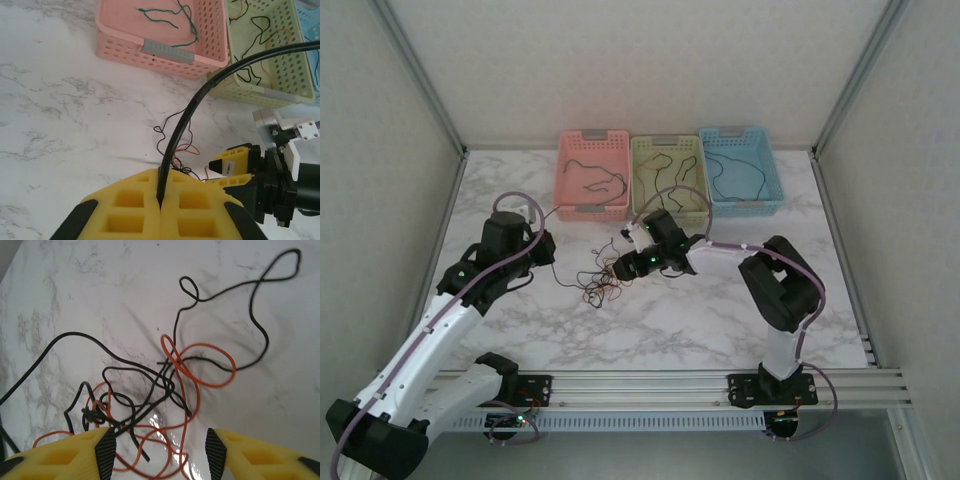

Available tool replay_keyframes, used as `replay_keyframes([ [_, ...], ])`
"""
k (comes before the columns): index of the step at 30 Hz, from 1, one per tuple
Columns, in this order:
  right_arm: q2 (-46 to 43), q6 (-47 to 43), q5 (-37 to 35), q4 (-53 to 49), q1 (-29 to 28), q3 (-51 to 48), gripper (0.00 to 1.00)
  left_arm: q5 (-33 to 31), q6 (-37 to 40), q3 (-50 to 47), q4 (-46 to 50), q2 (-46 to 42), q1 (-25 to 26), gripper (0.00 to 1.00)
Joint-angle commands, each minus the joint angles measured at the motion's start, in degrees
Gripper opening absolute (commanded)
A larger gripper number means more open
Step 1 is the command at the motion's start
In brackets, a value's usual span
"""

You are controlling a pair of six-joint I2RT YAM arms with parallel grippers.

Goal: Untangle the cables

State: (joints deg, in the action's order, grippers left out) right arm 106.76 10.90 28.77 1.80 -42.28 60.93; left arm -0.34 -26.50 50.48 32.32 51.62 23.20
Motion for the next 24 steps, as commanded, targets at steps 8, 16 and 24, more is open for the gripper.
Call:
replay_keyframes([
  [8,0.92,-8.7,1.41,-5.2,-0.25,1.05,0.54,-2.02,1.84,1.56,2.08,-1.87,0.44,0.0],
  [16,-2.55,-9.65,1.89,-4.91,-2.03,-0.43,0.57,-2.2,1.98,1.3,2.29,-1.95,0.45,0.0],
  [24,-5.86,-13.41,-0.73,-6.14,-3.25,-1.98,0.64,-2.04,1.93,1.38,2.23,-1.68,0.44,0.0],
])
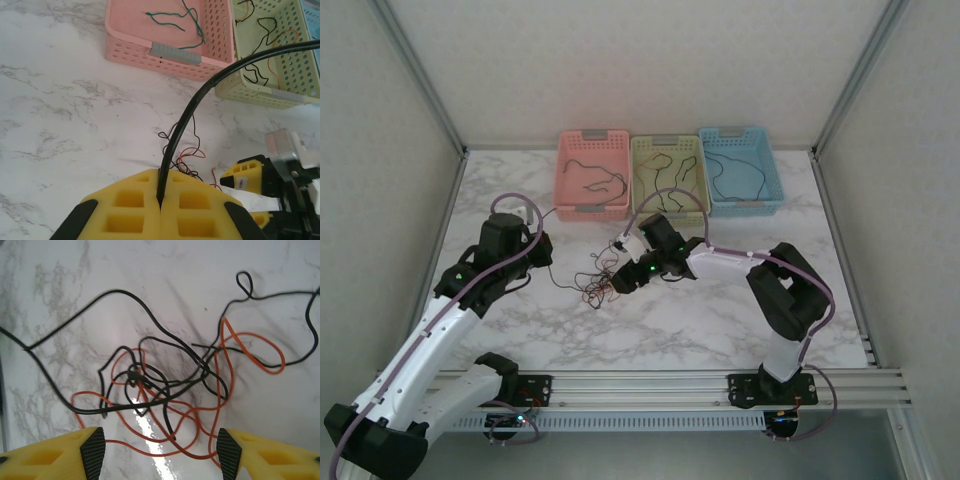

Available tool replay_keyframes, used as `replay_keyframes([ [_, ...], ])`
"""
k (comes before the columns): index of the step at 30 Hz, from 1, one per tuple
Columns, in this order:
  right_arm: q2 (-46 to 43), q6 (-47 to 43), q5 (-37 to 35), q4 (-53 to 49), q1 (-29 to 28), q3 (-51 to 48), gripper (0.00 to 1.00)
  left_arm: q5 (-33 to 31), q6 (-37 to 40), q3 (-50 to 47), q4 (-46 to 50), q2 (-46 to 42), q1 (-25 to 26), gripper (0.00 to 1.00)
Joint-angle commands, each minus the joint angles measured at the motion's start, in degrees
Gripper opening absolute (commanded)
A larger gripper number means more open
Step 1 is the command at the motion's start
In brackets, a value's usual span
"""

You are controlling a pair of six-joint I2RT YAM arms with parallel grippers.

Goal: Untangle the cables

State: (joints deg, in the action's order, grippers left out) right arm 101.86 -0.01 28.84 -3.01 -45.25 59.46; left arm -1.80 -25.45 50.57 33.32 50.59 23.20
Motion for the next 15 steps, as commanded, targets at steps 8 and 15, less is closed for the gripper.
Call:
replay_keyframes([
  [8,1.22,-5.32,-4.4,-2.2,-0.57,1.62,0.63,-0.7,1.02,1.4,1.46,-0.49,0.44,0.0],
  [15,4.16,-8.58,-4.84,-2.58,-0.9,2.59,0.59,-0.79,1.11,1.47,1.74,-0.32,0.44,0.0],
])
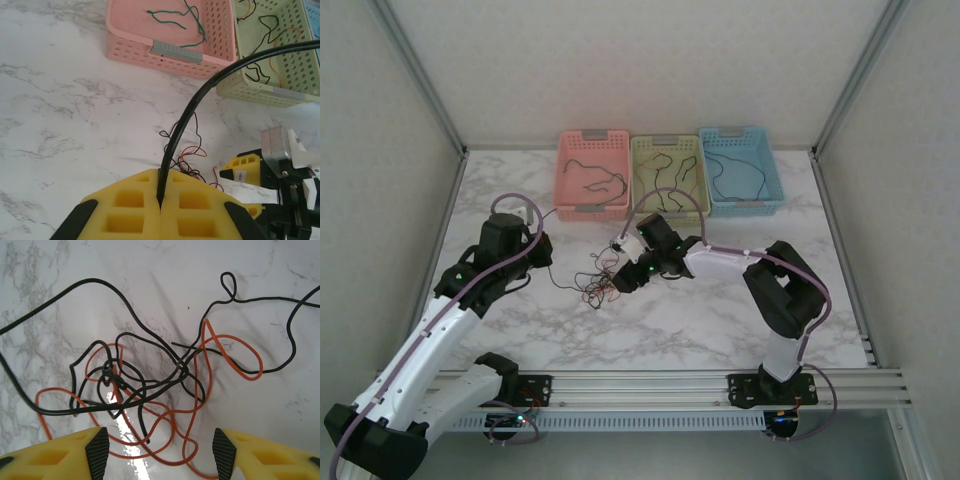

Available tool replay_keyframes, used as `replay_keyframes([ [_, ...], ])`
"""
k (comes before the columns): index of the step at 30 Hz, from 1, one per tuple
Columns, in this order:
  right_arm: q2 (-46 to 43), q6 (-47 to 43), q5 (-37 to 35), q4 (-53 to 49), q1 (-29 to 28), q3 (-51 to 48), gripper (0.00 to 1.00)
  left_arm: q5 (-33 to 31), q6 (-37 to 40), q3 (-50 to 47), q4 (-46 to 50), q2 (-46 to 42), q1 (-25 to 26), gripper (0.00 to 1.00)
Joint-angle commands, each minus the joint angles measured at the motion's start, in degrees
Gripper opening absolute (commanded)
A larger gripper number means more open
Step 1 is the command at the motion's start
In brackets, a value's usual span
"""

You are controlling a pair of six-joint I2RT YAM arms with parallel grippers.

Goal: Untangle the cables

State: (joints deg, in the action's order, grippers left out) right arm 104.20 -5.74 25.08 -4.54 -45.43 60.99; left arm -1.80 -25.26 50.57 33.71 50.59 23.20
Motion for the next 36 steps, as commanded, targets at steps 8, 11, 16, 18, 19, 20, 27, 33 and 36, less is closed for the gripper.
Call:
replay_keyframes([
  [8,2.53,-2.55,-0.58,0.74,-0.9,0.29,0.43,-0.76,0.91,1.31,1.58,-0.48,0.44,0.0],
  [11,0.74,-1.92,-0.93,2.7,-0.85,-1.67,0.29,-0.83,0.63,0.94,1.29,-0.93,0.44,0.0],
  [16,-2.61,-1.49,-2.32,2.84,-0.81,-3.68,0.03,-1.03,0.68,1.18,1.62,-0.79,0.43,0.0],
  [18,-5.04,-0.97,-3.65,3.28,-0.87,-5.41,0.0,-1.21,0.64,1.2,1.85,-1.35,0.44,0.0],
  [19,-6.51,-0.63,-4.54,3.58,-0.81,-6.51,0.0,-1.27,0.49,1.3,1.99,-1.62,0.44,0.0],
  [20,-7.84,-0.19,-5.63,3.68,-0.83,-7.45,0.0,-1.36,0.54,1.5,2.26,-1.88,0.44,0.0],
  [27,-20.09,6.9,-10.88,1.37,2.31,-13.22,0.0,-8.59,1.86,6.54,10.43,-4.62,0.44,0.0],
  [33,-36.45,15.98,-12.92,-4.58,16.69,-17.32,0.0,-25.55,8.92,17.66,21.98,-9.0,0.36,0.0],
  [36,-43.71,19.39,-13.94,-8.26,23.59,-17.13,0.0,-27.99,11.01,20.45,23.75,-11.23,0.35,0.0],
])
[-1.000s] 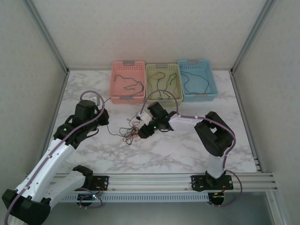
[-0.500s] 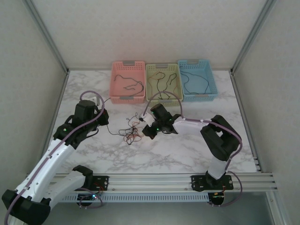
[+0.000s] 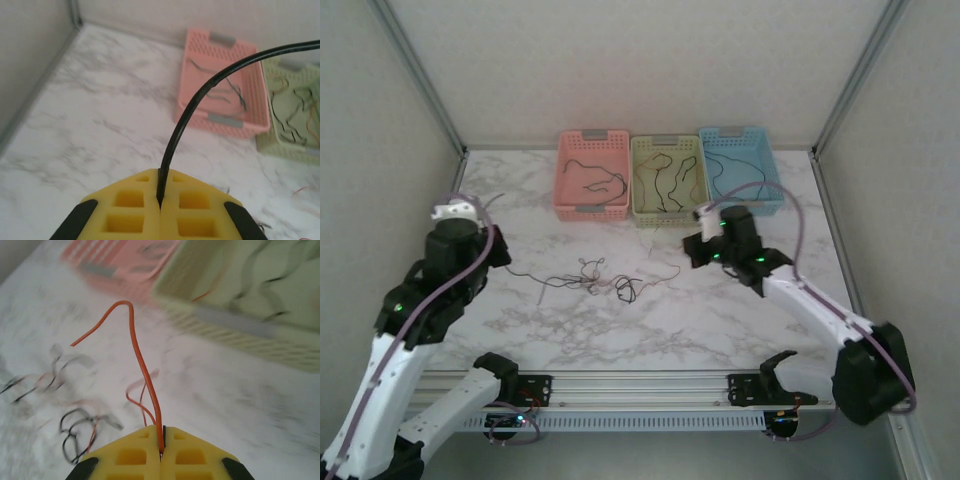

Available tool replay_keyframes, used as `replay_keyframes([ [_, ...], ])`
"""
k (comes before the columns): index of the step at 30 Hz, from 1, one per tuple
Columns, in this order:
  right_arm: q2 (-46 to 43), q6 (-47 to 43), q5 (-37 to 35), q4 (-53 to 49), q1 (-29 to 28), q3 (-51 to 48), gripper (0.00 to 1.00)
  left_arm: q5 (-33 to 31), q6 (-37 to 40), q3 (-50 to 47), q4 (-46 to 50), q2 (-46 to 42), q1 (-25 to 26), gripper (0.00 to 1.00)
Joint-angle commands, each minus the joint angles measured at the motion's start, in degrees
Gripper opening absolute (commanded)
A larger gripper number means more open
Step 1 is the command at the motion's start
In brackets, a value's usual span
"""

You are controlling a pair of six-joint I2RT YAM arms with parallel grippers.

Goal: Untangle the cables

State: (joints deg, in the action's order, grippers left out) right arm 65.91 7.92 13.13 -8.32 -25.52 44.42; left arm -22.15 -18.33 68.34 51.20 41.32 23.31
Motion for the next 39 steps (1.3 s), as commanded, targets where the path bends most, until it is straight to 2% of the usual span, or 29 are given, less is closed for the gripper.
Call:
replay_keyframes([
  [1,-7.22,6.91,-4.07,-6.46,5.05,0.23,0.0,-7.92,4.18,3.37,6.76,-2.31,0.24,0.0],
  [3,-9.75,8.09,-6.31,-9.75,6.96,2.19,0.0,-8.39,3.84,4.0,7.27,-2.93,0.24,0.0],
  [8,-12.84,9.57,0.12,-9.54,7.85,4.72,0.0,-1.59,2.75,1.8,4.42,-3.07,0.24,0.0],
  [13,-15.64,9.82,-0.33,-10.47,7.83,9.5,0.0,0.53,2.33,-1.02,3.01,-1.98,0.25,0.0],
  [23,-14.74,10.62,-0.33,-16.01,7.82,40.05,0.0,-2.02,2.46,-3.74,3.22,-0.69,0.24,0.0],
  [30,-15.27,9.34,-6.06,-12.51,7.85,51.0,0.0,-2.81,2.76,-5.44,2.77,-0.12,0.24,0.0],
  [33,-13.34,7.29,-9.26,-15.33,7.83,56.03,0.0,-4.01,3.12,-6.26,2.59,0.49,0.24,0.0],
  [39,-10.66,2.09,-20.46,-20.5,7.84,64.3,0.0,-8.95,3.78,-7.25,3.98,1.98,0.16,0.0],
])
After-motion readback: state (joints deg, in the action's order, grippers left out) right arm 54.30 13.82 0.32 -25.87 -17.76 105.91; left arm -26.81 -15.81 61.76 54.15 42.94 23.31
